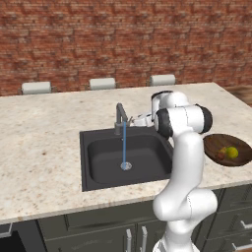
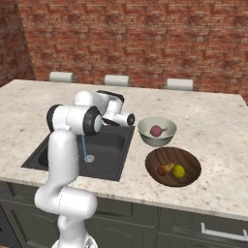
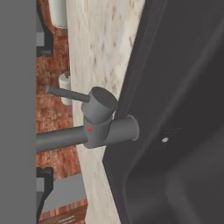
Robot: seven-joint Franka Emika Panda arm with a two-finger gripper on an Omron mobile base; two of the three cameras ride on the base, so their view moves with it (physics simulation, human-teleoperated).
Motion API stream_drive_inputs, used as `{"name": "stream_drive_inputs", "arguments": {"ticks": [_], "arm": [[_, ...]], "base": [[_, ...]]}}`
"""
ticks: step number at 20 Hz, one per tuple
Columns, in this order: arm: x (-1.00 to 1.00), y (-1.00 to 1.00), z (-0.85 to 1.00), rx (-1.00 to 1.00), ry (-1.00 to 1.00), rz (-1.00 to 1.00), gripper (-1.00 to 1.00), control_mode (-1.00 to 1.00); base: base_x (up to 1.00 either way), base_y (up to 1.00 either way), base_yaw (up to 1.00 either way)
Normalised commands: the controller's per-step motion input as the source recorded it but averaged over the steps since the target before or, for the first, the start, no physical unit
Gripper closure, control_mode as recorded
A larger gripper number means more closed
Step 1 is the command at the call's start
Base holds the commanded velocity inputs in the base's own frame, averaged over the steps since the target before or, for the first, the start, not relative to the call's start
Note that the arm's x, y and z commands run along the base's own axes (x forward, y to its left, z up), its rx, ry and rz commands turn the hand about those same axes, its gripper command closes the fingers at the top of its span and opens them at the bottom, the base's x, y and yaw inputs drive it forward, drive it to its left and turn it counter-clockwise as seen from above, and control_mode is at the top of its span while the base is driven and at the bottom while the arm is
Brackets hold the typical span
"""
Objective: Pick the pears from the sink and place them in one bowl. Place the onion in the other bowl. Then turn off the sink faucet.
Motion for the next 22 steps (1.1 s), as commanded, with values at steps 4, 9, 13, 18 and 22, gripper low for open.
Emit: {"name": "stream_drive_inputs", "arguments": {"ticks": [4, 9, 13, 18, 22], "arm": [[0.45, 0.10, -0.24, 0.00, 0.02, 0.00, -1.00, -1.00], [0.43, 0.19, -0.24, 0.00, 0.04, 0.00, -1.00, -1.00], [0.45, 0.11, -0.19, 0.00, 0.04, 0.00, -1.00, -1.00], [0.45, 0.00, -0.16, 0.00, 0.04, 0.00, -1.00, -1.00], [0.43, 0.01, -0.16, 0.00, 0.04, 0.00, -1.00, -1.00]], "base": [[0.00, 0.00, 0.00], [0.00, 0.00, 0.00], [0.00, 0.00, 0.00], [0.00, 0.00, 0.00], [0.00, 0.00, 0.00]]}}
